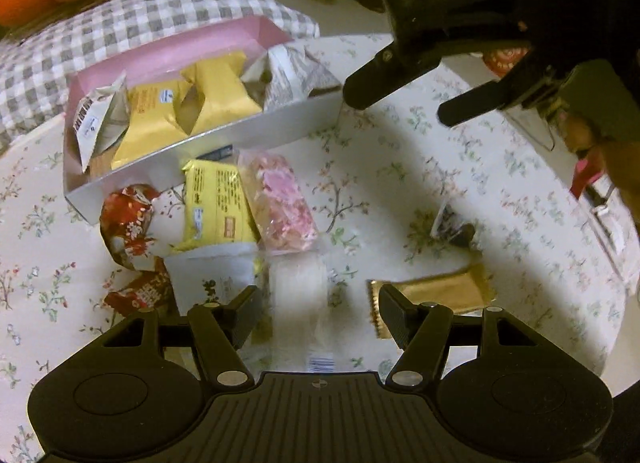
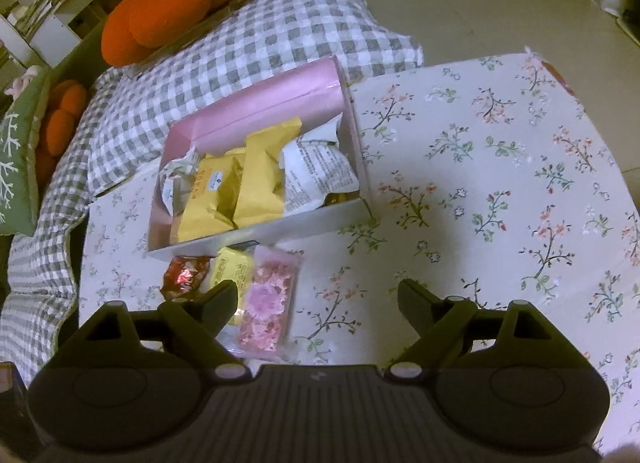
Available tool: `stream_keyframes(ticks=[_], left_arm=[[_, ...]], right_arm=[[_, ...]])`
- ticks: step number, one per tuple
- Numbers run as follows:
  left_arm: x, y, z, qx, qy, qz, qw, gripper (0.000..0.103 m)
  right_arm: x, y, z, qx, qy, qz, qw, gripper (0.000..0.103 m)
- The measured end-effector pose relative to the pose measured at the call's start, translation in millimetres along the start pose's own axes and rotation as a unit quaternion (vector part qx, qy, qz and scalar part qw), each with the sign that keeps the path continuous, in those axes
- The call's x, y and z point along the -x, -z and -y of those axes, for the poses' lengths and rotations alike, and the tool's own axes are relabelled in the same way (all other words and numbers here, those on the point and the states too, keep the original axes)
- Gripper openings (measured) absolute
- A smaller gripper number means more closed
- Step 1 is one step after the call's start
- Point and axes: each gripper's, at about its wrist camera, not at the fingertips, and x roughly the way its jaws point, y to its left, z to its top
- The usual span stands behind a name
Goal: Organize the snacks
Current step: 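Move both tools back over the remaining snack pile, then grasp the translucent white bar with the left gripper while the right gripper grasps the pink cookie packet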
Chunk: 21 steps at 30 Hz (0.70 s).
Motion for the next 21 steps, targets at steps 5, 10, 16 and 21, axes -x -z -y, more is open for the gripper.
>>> stream_keyframes(ticks=[5, 10, 16, 21], left_arm=[[-12.9, 5.8, -1.0, -0.002, 0.006, -0.016, 0.9999, 0.065], [-22.0, 10.3, 1.4, -0.013, 0.003, -0.022, 0.9997, 0.064], [-34.3, 12.5, 6.7, -0.02, -0.006, -0.031, 0.9993, 0.066], [-34.0, 10.4, 8.1, -0.014, -0.008, -0.018, 0.9997, 0.057]], right_arm=[[-2.0, 1.1, -1.3, 0.002, -0.002, -0.004, 1.0, 0.086], [-4.8, 2.2, -5.4, 0.01, -0.004, -0.008, 1.0, 0.086], [-9.4, 3.4, -7.3, 0.016, 0.002, -0.013, 1.0, 0.086], [-20.2, 4.6, -10.4, 0.018, -0.009, -0.022, 1.0, 0.085]])
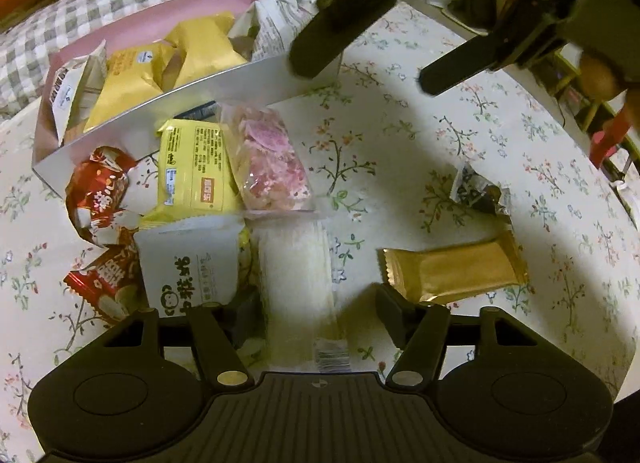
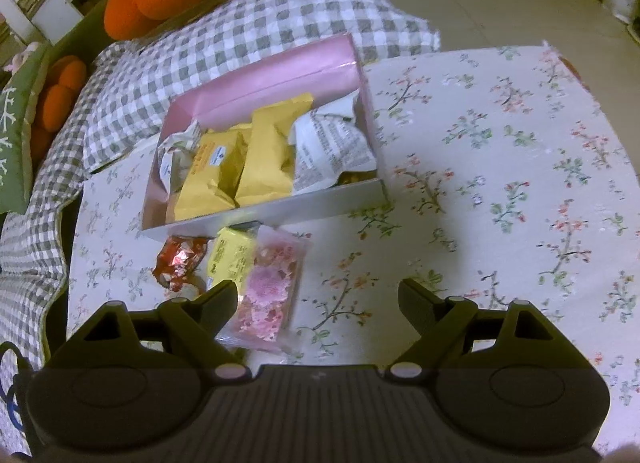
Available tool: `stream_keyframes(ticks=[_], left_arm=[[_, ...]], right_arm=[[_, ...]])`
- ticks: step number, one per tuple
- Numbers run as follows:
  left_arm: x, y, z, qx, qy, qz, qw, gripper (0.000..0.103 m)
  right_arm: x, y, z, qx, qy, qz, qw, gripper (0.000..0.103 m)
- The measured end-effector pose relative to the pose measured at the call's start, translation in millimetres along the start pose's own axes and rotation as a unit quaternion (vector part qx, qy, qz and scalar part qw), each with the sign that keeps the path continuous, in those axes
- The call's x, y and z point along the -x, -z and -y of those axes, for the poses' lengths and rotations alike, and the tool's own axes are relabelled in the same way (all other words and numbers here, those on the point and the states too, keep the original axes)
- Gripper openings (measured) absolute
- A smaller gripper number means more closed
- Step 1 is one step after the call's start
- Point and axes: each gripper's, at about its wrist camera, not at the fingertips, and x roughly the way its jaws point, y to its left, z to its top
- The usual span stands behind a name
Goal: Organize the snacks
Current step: 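Grasp the translucent white bar with the left gripper while the right gripper grasps the pink cookie packet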
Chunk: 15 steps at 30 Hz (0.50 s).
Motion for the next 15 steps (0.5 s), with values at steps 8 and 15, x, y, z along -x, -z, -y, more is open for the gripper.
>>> stream_keyframes(ticks=[8, 15], left_arm=[[0.8, -1.5, 9.3, -0.013, 0.016, 0.005, 0.9998, 0.026], [4.2, -3.6, 2.0, -0.002, 0.021, -0.004, 0.9998, 0.018]], right_arm=[[-18.0, -0.7, -1.1, -0.008, -0.007, -0.017, 1.0, 0.083], [-28.0, -1.0, -6.4, -0.003, -0.017, -0.017, 1.0, 0.082]])
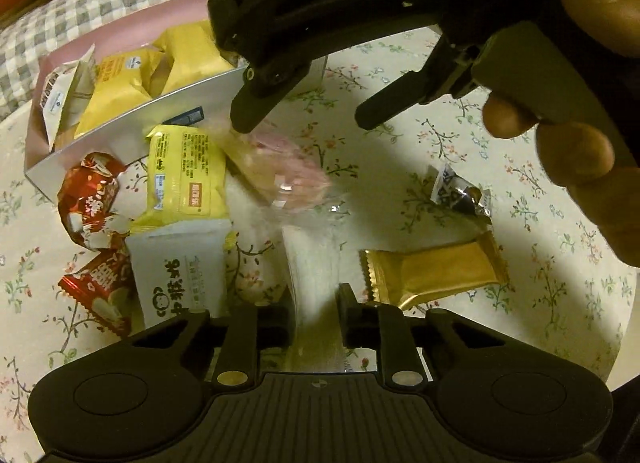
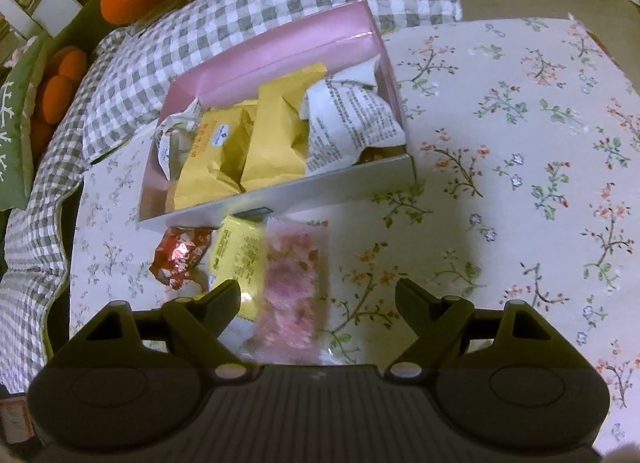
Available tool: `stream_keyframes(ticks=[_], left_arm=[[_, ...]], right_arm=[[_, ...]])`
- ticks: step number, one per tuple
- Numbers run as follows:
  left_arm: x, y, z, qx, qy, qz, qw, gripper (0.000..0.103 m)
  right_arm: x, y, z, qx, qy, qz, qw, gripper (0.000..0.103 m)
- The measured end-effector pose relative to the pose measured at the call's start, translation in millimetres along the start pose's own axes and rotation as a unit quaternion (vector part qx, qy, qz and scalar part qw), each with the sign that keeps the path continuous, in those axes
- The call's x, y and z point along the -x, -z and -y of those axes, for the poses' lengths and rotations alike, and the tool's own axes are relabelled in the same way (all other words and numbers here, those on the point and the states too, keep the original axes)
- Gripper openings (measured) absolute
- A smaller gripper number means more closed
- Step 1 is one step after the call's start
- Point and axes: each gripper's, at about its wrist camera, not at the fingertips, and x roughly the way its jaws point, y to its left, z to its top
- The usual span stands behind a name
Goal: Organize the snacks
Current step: 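Grasp the translucent white bar with the left gripper while the right gripper grasps the pink cookie packet, then carry both held packets over the pink box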
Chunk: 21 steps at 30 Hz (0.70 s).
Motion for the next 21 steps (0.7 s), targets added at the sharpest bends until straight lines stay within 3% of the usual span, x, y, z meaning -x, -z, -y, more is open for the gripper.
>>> stream_keyframes(ticks=[7, 14, 17, 21], left_arm=[[10.2, 2.3, -6.3, 0.002, 0.003, -0.008, 1.0, 0.017], [19.4, 2.3, -21.0, 0.019, 0.007, -0.007, 0.9998, 0.016], [21.9, 1.8, -24.1, 0.023, 0.009, -0.005, 0.9997, 0.016], [25.9, 3.2, -26.4, 0.024, 0.013, -0.003, 0.9996, 0.016]], right_arm=[[-16.6, -0.3, -4.7, 0.023, 0.001, -0.005, 1.0, 0.074], [-31.9, 6.4, -12.1, 0.075, 0.024, -0.027, 0.997, 0.054], [-32.6, 10.1, -22.5, 0.104, 0.032, -0.03, 0.994, 0.03], [-24.7, 10.3, -26.4, 0.101, 0.021, -0.028, 0.994, 0.029]])
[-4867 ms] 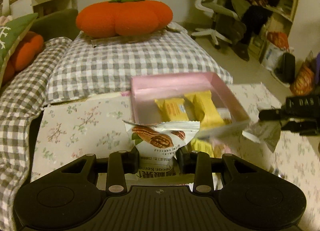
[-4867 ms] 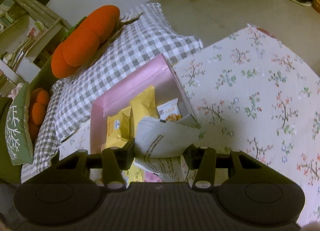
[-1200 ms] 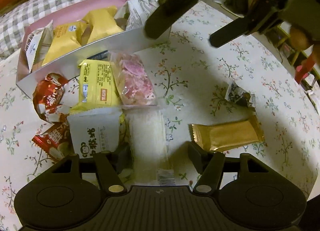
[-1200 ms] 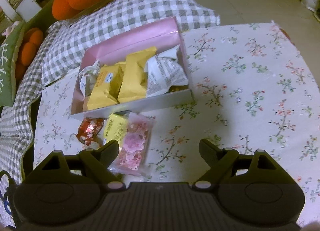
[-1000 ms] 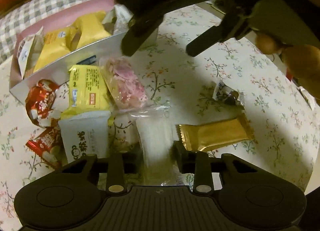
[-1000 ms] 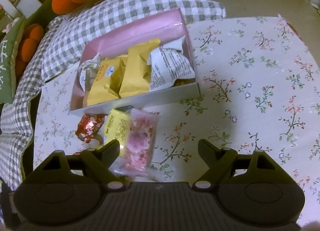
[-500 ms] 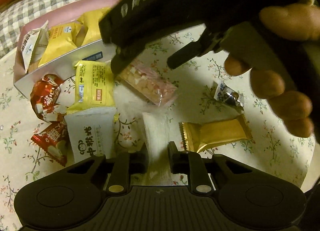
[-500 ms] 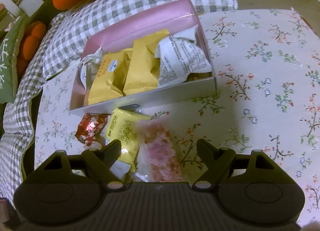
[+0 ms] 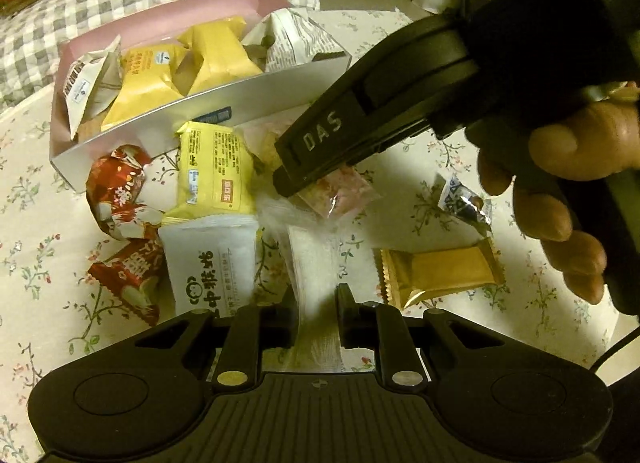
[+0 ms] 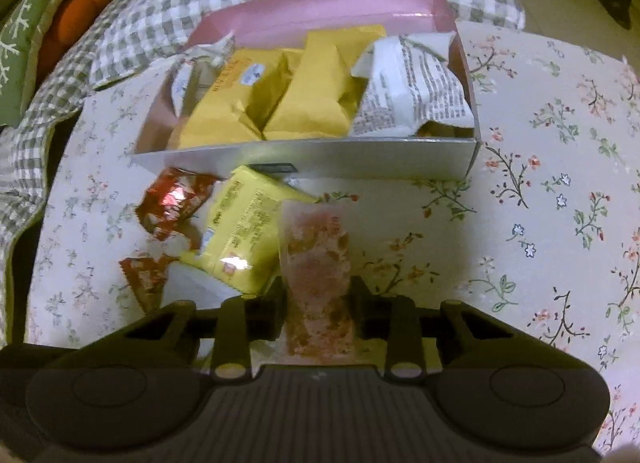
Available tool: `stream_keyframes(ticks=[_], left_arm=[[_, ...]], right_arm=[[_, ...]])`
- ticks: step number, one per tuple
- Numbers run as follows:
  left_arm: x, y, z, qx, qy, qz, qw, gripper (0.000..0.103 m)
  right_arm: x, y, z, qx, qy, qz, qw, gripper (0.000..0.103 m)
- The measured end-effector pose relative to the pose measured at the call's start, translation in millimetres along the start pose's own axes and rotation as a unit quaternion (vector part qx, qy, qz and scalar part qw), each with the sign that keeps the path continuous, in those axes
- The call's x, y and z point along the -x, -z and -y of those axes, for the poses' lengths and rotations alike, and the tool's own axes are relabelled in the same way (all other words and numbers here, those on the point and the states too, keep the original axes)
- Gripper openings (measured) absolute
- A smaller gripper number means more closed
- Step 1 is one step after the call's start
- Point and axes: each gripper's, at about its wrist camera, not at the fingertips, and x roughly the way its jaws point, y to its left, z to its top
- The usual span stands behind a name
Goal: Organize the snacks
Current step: 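Carry both held packets over the pink box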
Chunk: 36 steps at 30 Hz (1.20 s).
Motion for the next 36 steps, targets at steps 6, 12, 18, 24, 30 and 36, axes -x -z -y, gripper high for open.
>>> stream_keyframes(ticks=[6, 12, 18, 24, 30, 36], left_arm=[[12.4, -1.0, -6.3, 0.006, 0.011, 0.012, 0.9999, 0.016], [28.6, -7.7, -8.0, 0.013, 0.023, 0.031, 0.9992, 0.016], [45.4, -16.8, -15.8, 0.033, 0.026, 0.058, 0.9974, 0.016], [60.5, -28.8, -38.2, 0.069, 0.015, 0.095, 0.9929, 0.016], [82.3, -37.7, -79.1, 0.123, -0.025, 0.142, 0.9818, 0.016], [95.9, -38.9, -121.8, 0.188, -0.041, 0.177, 0.9651, 0.016]], right_arm=[[12.7, 0.6, 9.3, -0.02, -0.002, 0.008, 1.0, 0.029], [31.3, -0.4, 22.3, -0.048, -0.017, 0.03, 0.998, 0.029], [42.2, -1.2, 29.7, -0.062, -0.024, 0.046, 0.997, 0.029], [49.7, -2.2, 32.6, -0.072, -0.029, 0.059, 0.995, 0.029], [58.7, -6.0, 39.9, -0.09, -0.032, 0.081, 0.992, 0.029], [62.8, -9.0, 47.5, -0.111, -0.027, 0.104, 0.988, 0.029]])
